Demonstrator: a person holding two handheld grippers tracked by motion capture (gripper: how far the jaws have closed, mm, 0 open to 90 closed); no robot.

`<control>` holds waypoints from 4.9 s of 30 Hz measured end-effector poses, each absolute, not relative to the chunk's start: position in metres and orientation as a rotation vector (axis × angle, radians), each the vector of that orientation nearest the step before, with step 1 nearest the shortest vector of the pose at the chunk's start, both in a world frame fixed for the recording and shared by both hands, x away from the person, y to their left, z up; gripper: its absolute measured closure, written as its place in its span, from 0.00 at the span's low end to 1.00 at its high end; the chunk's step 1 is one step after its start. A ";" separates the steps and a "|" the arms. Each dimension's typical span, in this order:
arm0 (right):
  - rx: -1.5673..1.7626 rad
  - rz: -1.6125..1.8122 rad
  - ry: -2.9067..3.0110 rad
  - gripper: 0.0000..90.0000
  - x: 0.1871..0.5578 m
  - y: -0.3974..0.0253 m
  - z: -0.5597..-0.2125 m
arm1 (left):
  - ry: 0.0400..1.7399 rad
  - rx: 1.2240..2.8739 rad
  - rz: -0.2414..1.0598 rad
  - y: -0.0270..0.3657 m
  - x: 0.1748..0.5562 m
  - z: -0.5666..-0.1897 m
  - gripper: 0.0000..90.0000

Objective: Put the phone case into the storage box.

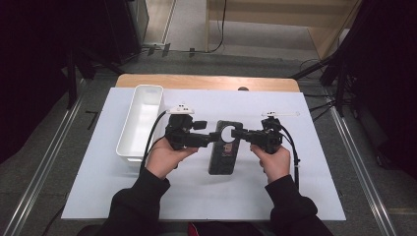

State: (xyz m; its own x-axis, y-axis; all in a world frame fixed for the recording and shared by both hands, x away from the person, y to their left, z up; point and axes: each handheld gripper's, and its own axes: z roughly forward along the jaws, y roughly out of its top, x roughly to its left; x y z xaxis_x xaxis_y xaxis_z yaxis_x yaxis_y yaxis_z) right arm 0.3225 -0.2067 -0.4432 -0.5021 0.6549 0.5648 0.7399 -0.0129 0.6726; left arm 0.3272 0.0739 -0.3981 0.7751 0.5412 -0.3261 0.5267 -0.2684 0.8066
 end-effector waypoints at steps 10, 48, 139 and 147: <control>-1.567 -1.537 -2.145 0.78 0.331 -0.202 -0.437 | 0.873 1.925 0.133 0.071 0.324 -0.393 0.29; -1.740 -1.413 -2.262 0.78 0.349 -0.183 -0.425 | 1.034 1.936 0.205 0.050 0.351 -0.408 0.37; -1.723 -1.475 -2.297 0.72 0.341 -0.165 -0.417 | 1.071 1.942 0.183 0.050 0.356 -0.405 0.81; -1.673 -1.494 -2.297 0.56 0.339 -0.166 -0.415 | 1.070 1.937 0.169 0.054 0.357 -0.403 0.82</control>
State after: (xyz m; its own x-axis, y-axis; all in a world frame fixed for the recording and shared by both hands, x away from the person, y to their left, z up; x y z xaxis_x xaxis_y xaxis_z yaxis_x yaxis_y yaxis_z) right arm 0.3389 -0.1663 -0.4151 -0.4551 0.7769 0.4352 0.7127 0.0248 0.7010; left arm 0.3573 0.0539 -0.4030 0.6180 0.7356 -0.2776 0.6140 -0.2310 0.7547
